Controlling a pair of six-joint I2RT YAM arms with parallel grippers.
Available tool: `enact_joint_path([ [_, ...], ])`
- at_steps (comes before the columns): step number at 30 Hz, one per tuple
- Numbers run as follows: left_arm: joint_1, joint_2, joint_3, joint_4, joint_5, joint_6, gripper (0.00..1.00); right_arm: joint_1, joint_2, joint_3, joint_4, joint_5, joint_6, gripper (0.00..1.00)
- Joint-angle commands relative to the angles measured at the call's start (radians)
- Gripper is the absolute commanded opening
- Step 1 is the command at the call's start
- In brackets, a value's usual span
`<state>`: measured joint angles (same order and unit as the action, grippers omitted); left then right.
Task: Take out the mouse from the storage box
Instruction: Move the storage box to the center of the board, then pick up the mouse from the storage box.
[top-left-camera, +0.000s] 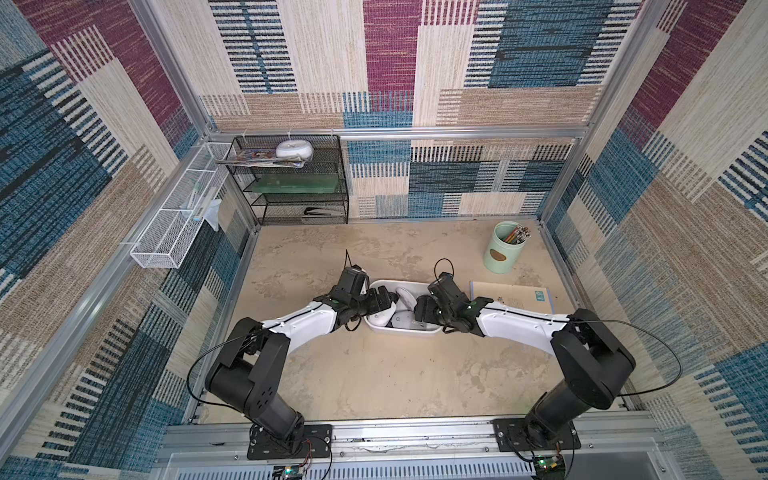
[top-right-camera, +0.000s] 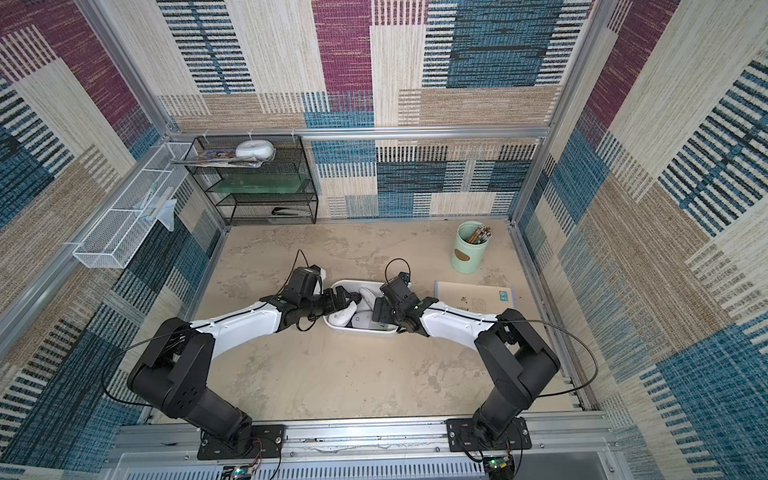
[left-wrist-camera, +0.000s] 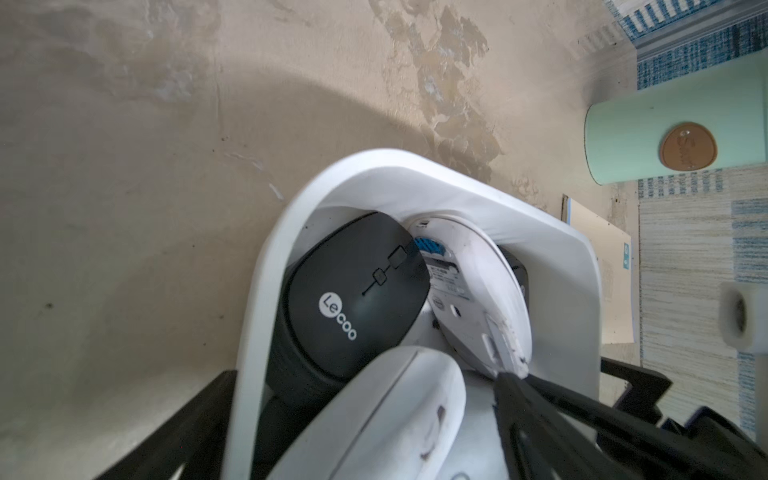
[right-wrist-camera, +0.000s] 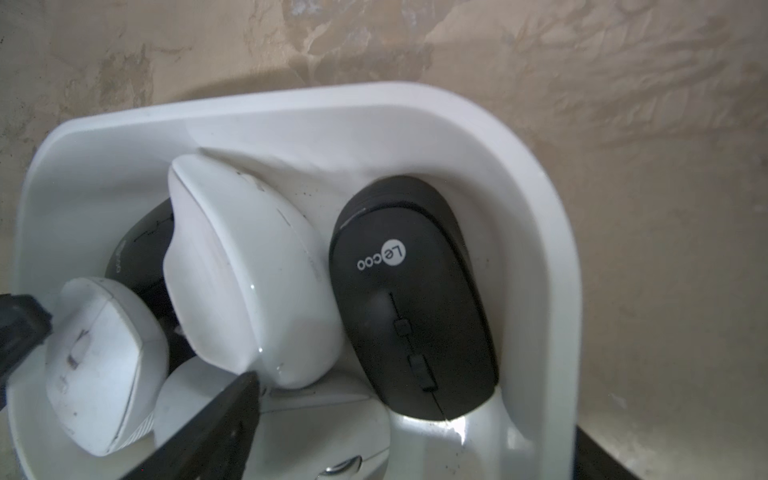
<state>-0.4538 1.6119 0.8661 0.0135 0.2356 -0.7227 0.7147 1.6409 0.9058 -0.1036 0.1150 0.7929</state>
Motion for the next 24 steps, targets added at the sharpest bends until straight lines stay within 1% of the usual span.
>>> enact_joint_path([
  [1, 0.011, 0.015, 0.026, 0.062, 0.129, -0.007, 0.98, -0.014, 0.020, 0.017, 0.113, -0.114, -0.040, 0.98],
  [2, 0.016, 0.018, 0.030, 0.051, 0.131, -0.007, 0.98, -0.021, 0.018, 0.015, 0.107, -0.110, -0.044, 1.00],
  [4, 0.032, 0.004, 0.019, 0.033, 0.134, -0.016, 0.98, -0.036, 0.006, 0.012, 0.078, -0.089, -0.056, 0.99],
  [7, 0.050, -0.078, -0.023, -0.025, 0.094, -0.002, 0.99, -0.047, -0.034, 0.014, -0.008, -0.008, -0.096, 0.99],
  [9, 0.052, -0.166, -0.046, -0.135, 0.017, 0.044, 1.00, -0.047, -0.062, 0.037, -0.101, 0.045, -0.143, 1.00],
  [11, 0.052, -0.274, -0.081, -0.215, -0.048, 0.094, 1.00, -0.045, -0.077, 0.068, -0.174, 0.069, -0.194, 1.00],
  [14, 0.048, -0.453, -0.169, -0.282, -0.131, 0.134, 1.00, -0.029, -0.087, 0.115, -0.219, 0.059, -0.301, 0.99],
  [15, 0.047, -0.519, -0.212, -0.272, -0.142, 0.135, 1.00, -0.018, -0.081, 0.136, -0.227, 0.060, -0.325, 0.98],
  [18, 0.046, -0.661, -0.314, -0.230, -0.155, 0.144, 1.00, 0.014, -0.031, 0.207, -0.249, 0.066, -0.385, 0.97],
  [21, 0.046, -0.745, -0.367, -0.224, -0.201, 0.175, 1.00, 0.040, 0.041, 0.297, -0.276, 0.077, -0.427, 0.95],
  [24, 0.047, -0.780, -0.397, -0.191, -0.208, 0.195, 1.00, 0.046, 0.116, 0.376, -0.303, 0.082, -0.445, 0.91],
])
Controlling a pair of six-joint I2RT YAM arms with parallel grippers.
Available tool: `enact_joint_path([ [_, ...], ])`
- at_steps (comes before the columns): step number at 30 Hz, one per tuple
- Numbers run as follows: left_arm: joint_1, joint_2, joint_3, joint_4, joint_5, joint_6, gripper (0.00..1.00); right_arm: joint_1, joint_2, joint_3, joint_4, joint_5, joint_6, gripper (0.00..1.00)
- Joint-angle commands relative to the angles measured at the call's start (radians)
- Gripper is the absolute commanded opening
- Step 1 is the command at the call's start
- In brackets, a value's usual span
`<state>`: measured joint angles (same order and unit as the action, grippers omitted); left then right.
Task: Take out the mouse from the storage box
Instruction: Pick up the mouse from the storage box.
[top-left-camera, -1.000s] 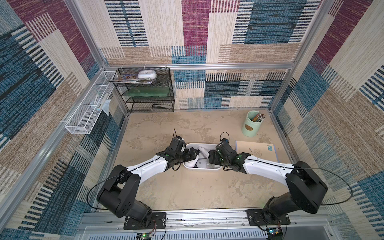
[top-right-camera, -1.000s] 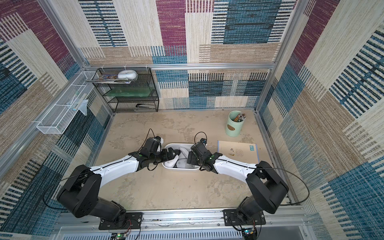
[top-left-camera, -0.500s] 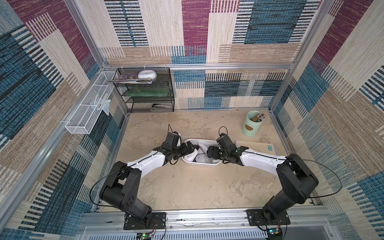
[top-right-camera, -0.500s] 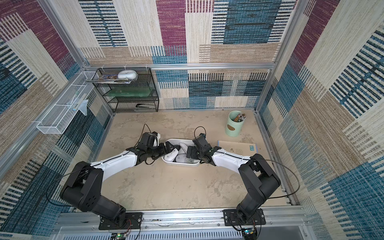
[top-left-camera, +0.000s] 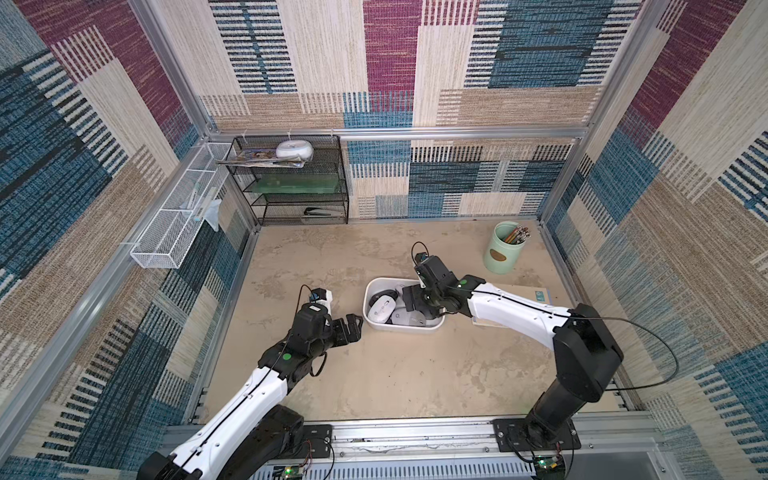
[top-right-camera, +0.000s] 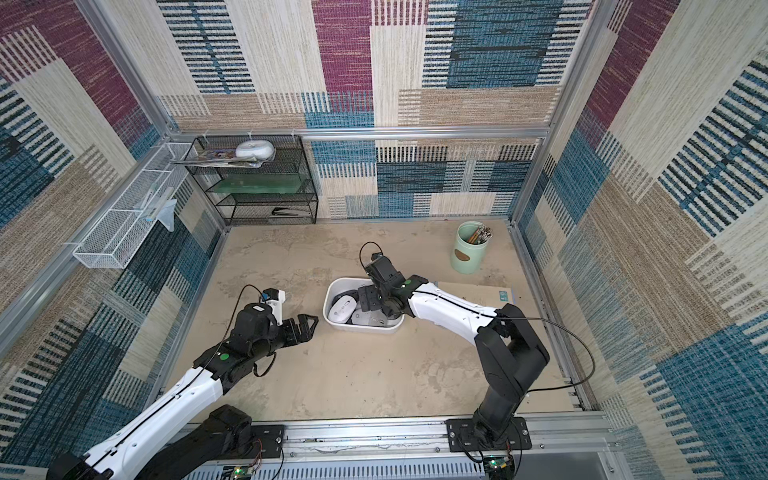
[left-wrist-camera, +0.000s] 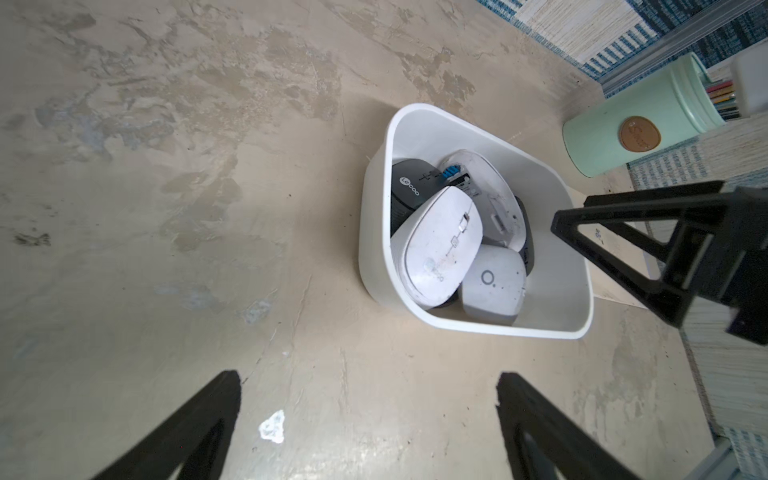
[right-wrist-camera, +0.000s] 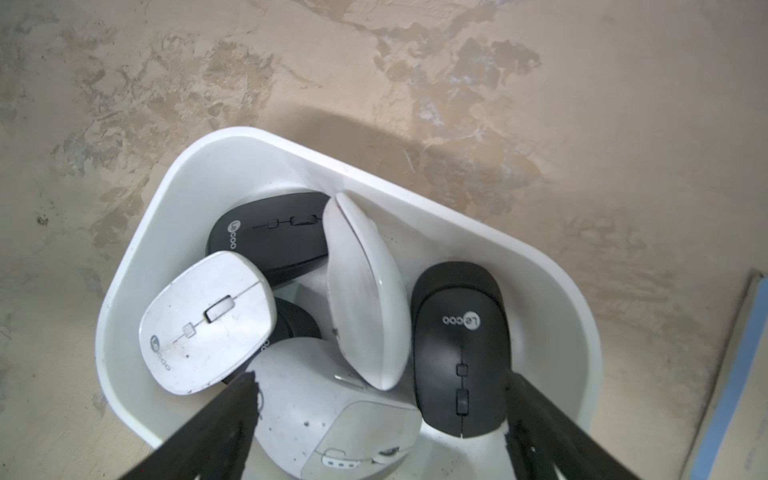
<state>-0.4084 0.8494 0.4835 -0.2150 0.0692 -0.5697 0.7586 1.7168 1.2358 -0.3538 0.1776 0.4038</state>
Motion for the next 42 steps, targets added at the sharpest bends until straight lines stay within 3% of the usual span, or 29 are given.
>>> enact_joint_path([
  [1, 0.000, -0.018, -0.019, 0.047, -0.042, 0.044, 1.00, 0.002, 0.063, 0.070, -0.067, 0.023, -0.061, 0.89],
  [15, 0.002, 0.005, -0.009, 0.055, -0.034, 0.041, 1.00, 0.004, 0.212, 0.158, -0.098, 0.006, -0.115, 0.73],
  [25, 0.002, 0.022, -0.006, 0.056, -0.040, 0.042, 1.00, 0.007, 0.272, 0.201, -0.094, 0.028, -0.157, 0.55],
  [35, 0.002, 0.030, -0.005, 0.058, -0.042, 0.038, 1.00, 0.028, 0.216, 0.179, -0.099, 0.077, -0.162, 0.32],
  [42, 0.002, 0.034, -0.005, 0.056, -0.049, 0.040, 1.00, 0.051, 0.129, 0.160, -0.135, 0.157, -0.144, 0.28],
])
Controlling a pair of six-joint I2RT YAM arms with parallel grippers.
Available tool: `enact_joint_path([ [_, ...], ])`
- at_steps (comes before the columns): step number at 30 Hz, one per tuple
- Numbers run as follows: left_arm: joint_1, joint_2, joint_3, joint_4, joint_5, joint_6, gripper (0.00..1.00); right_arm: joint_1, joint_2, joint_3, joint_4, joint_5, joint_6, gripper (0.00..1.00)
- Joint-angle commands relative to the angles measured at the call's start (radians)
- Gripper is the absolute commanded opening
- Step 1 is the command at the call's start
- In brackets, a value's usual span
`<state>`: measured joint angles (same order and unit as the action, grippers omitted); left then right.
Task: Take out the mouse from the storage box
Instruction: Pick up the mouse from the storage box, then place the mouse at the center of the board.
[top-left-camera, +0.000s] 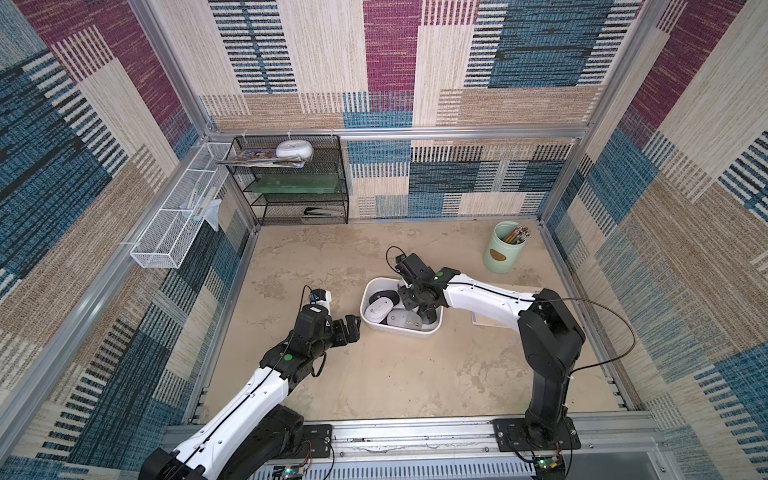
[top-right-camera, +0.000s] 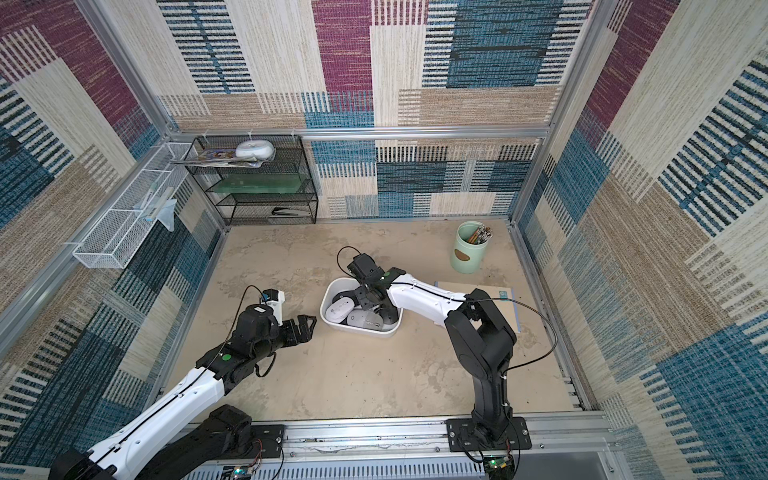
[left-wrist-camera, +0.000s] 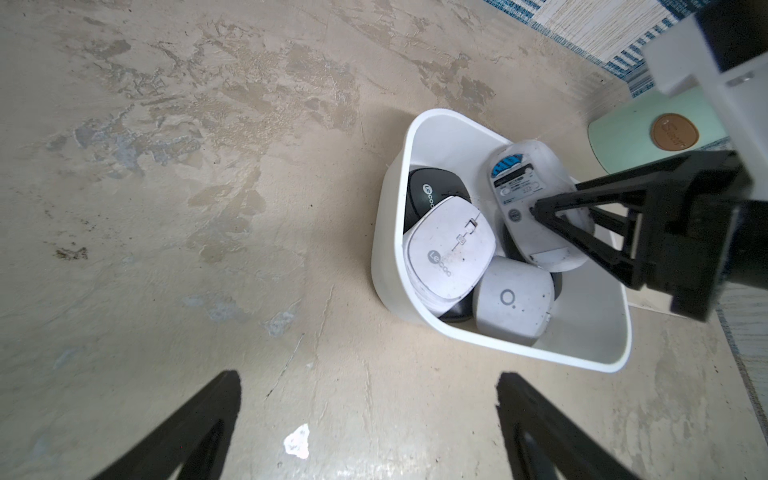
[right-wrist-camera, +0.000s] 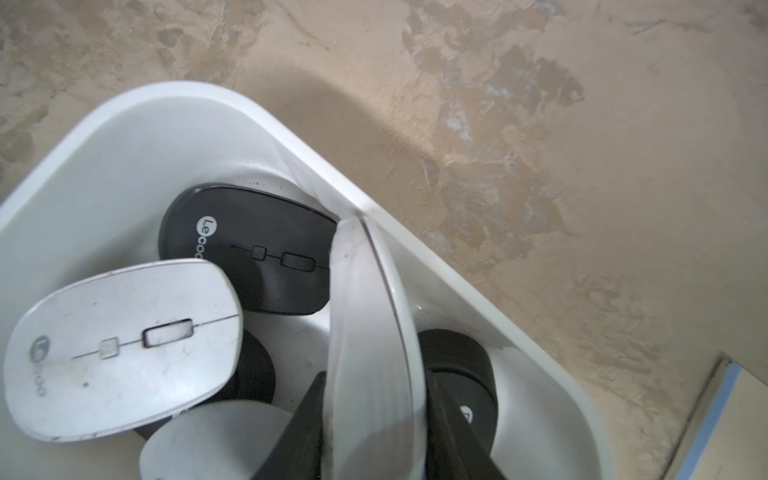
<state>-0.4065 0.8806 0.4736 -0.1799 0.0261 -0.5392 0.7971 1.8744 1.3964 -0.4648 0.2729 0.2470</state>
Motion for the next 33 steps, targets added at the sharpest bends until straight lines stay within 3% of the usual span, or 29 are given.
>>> enact_joint_path([
  [1, 0.000, 0.001, 0.006, 0.019, -0.008, 0.009, 1.00, 0.022, -0.045, 0.001, -0.042, 0.085, 0.018, 0.28],
  [8, 0.000, -0.036, 0.001, -0.011, -0.062, 0.006, 1.00, 0.150, -0.171, -0.022, -0.114, 0.158, 0.062, 0.28],
  [13, 0.000, -0.144, -0.020, -0.054, -0.163, -0.005, 1.00, 0.279, -0.210, -0.031, -0.141, 0.183, 0.116, 0.28],
  [23, 0.000, -0.379, -0.067, -0.170, -0.373, -0.050, 1.00, 0.453, -0.121, -0.060, -0.146, 0.194, 0.176, 0.26],
  [33, 0.000, -0.419, -0.067, -0.217, -0.439, -0.072, 1.00, 0.499, 0.017, -0.034, -0.216, 0.284, 0.221, 0.24],
])
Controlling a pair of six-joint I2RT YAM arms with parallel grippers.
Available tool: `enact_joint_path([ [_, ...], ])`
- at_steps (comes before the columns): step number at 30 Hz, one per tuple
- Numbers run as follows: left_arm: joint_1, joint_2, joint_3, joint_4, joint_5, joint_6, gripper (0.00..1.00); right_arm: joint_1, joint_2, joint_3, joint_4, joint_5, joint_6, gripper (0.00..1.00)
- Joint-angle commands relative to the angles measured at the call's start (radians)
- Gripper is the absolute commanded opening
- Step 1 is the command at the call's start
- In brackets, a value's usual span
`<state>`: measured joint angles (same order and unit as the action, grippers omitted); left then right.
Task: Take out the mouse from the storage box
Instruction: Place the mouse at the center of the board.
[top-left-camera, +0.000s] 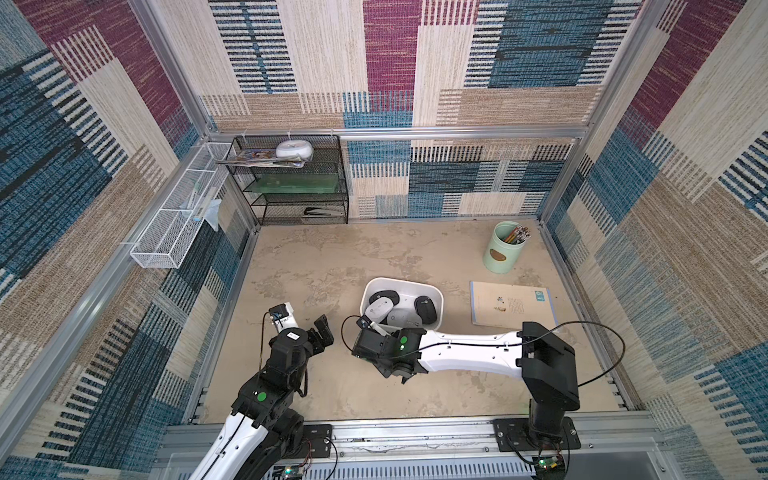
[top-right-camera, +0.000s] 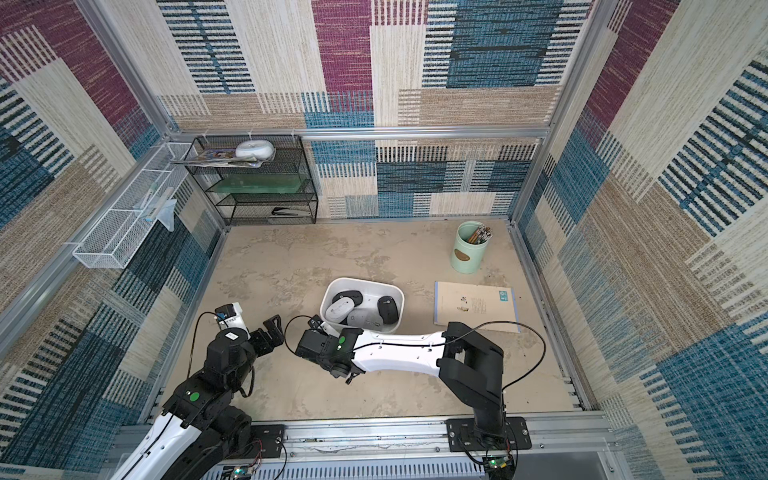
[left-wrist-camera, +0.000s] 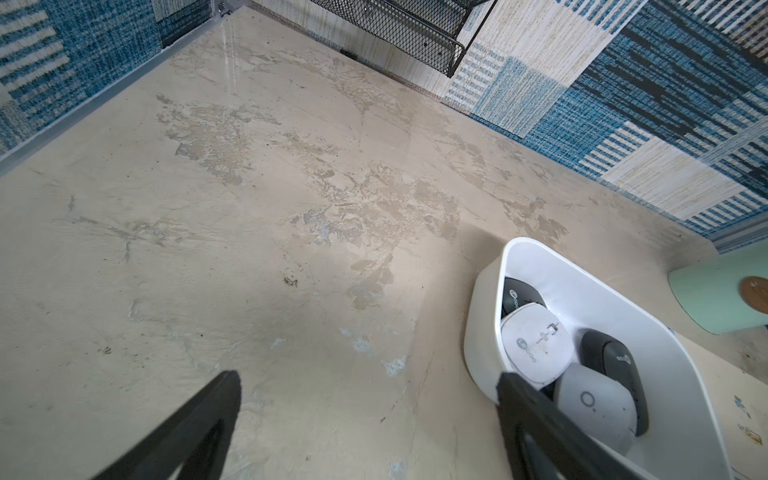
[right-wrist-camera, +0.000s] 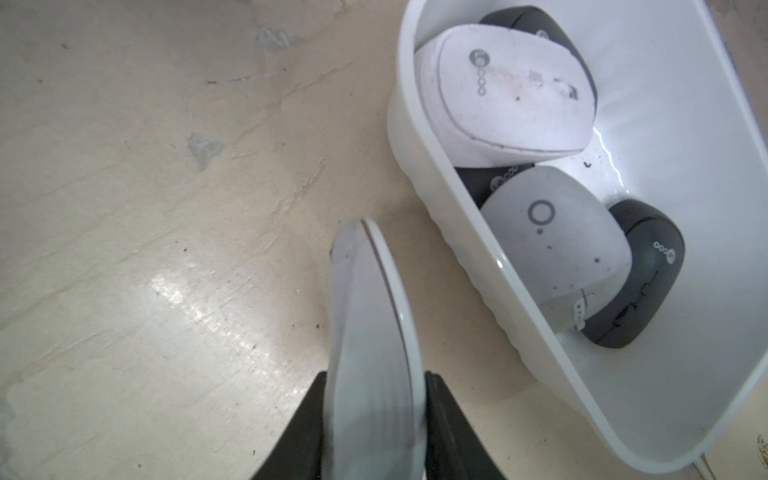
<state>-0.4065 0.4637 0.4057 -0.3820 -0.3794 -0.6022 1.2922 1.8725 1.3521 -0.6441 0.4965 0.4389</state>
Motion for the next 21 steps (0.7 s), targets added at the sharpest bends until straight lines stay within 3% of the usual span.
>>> enact_joint_path([
  [1, 0.000, -0.002, 0.001, -0.017, -0.035, -0.010, 1.00, 0.007, 0.030, 0.014, -0.046, 0.077, 0.036, 0.24],
  [11, 0.001, -0.014, 0.001, -0.027, -0.049, -0.013, 1.00, 0.021, 0.158, 0.077, -0.142, 0.195, 0.104, 0.25],
  [13, 0.000, -0.021, 0.001, -0.032, -0.055, -0.014, 1.00, 0.026, 0.168, 0.082, -0.142, 0.194, 0.104, 0.33],
  [17, 0.002, -0.034, -0.002, -0.034, -0.059, -0.016, 1.00, 0.038, 0.157, 0.079, -0.114, 0.157, 0.092, 0.59],
  [21, 0.000, -0.033, -0.004, -0.033, -0.060, -0.014, 1.00, 0.040, 0.120, 0.064, -0.058, 0.086, 0.077, 0.73],
])
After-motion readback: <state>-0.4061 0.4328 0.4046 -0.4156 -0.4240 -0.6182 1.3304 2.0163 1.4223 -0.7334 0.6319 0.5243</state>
